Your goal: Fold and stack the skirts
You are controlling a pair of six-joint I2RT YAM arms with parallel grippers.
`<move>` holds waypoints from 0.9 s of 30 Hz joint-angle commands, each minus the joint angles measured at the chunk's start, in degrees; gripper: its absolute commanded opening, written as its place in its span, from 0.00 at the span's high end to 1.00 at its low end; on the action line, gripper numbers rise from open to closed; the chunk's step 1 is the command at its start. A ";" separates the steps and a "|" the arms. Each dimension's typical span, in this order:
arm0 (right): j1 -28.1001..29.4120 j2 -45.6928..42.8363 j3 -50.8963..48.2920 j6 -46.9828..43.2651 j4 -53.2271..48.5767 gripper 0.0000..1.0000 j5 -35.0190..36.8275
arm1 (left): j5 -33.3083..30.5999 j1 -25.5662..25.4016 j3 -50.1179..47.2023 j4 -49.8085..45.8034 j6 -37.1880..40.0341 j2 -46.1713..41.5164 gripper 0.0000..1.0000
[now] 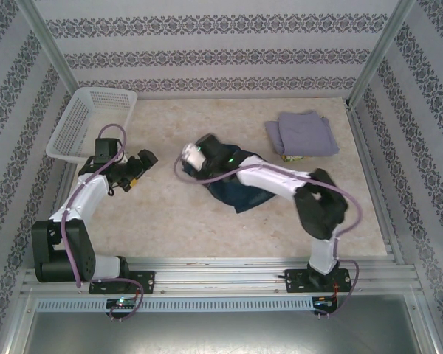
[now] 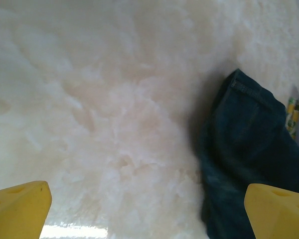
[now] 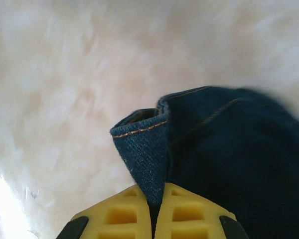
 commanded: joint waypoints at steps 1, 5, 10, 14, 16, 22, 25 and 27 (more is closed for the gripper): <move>-4.35 -10.20 2.95 6.87 5.50 1.00 -10.45 | 5.76 0.43 1.09 9.20 5.37 -2.29 0.00; -9.61 -15.24 3.47 9.55 6.91 1.00 -18.80 | 12.38 -0.45 -0.36 23.34 5.79 -2.06 0.00; -14.67 -18.80 4.80 8.99 6.89 1.00 -27.62 | 17.87 -4.70 -3.36 42.68 8.92 0.82 0.00; -18.08 -20.72 7.43 8.32 4.33 1.00 -35.37 | 23.90 -7.53 -11.26 71.87 10.16 4.38 0.00; -18.79 -21.64 7.96 6.79 2.57 1.00 -37.21 | 24.78 -8.56 -13.56 77.06 16.04 6.03 0.00; -20.54 -23.20 5.71 7.29 3.75 1.00 -39.65 | 29.61 -8.90 -12.54 73.00 31.87 12.65 0.00; -20.77 -23.13 4.83 7.90 4.61 1.00 -38.83 | 29.96 -8.85 -14.21 72.90 33.75 12.23 0.00; -20.75 -23.04 4.54 8.09 4.60 1.00 -38.46 | 30.41 -8.89 -15.44 70.83 34.67 10.44 0.00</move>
